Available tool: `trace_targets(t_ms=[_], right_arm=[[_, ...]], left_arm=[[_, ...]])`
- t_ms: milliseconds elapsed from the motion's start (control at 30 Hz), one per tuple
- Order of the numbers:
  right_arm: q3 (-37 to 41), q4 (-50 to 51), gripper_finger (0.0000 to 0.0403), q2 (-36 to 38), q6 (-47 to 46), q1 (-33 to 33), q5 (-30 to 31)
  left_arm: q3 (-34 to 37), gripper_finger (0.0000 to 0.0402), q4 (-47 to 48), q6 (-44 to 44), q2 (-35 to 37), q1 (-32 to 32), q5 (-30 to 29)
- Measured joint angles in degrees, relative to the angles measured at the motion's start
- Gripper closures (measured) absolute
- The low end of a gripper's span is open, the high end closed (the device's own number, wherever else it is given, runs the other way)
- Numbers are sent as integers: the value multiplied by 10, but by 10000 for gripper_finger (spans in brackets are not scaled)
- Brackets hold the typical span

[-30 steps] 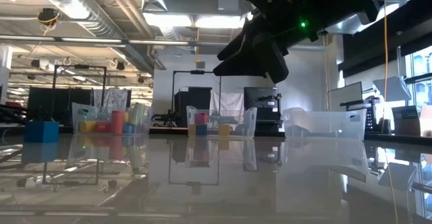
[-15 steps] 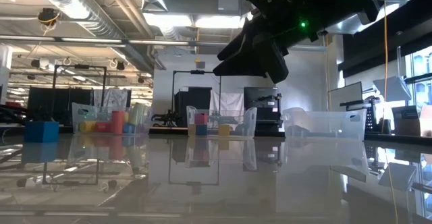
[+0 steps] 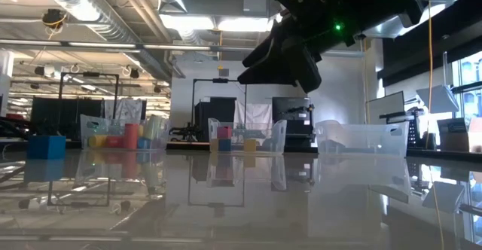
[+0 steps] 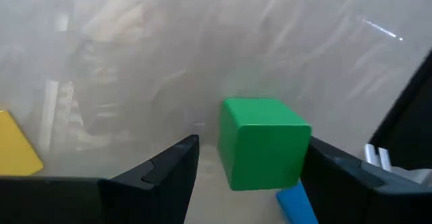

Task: Sort blocks by size
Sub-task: Put the square green block into the middle transparent bin

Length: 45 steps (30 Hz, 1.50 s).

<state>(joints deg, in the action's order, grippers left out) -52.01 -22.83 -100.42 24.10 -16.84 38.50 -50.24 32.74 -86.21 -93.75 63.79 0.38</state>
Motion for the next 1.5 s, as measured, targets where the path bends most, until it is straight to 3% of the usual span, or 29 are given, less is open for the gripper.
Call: trace_targets(t_ms=[300,600,1033,1500], right_arm=[[0,-1,125,0,0,0,0],[0,-1,125,0,2,0,0],[0,-2,125,0,2,0,0],[0,-2,125,0,2,0,0]], left_arm=[[-1,177,5,14,-8,-10,5],[0,272,10,64,-2,-20,1],[2,267,76,187,76,-98,-47],[2,263,116,385,185,-248,-118]])
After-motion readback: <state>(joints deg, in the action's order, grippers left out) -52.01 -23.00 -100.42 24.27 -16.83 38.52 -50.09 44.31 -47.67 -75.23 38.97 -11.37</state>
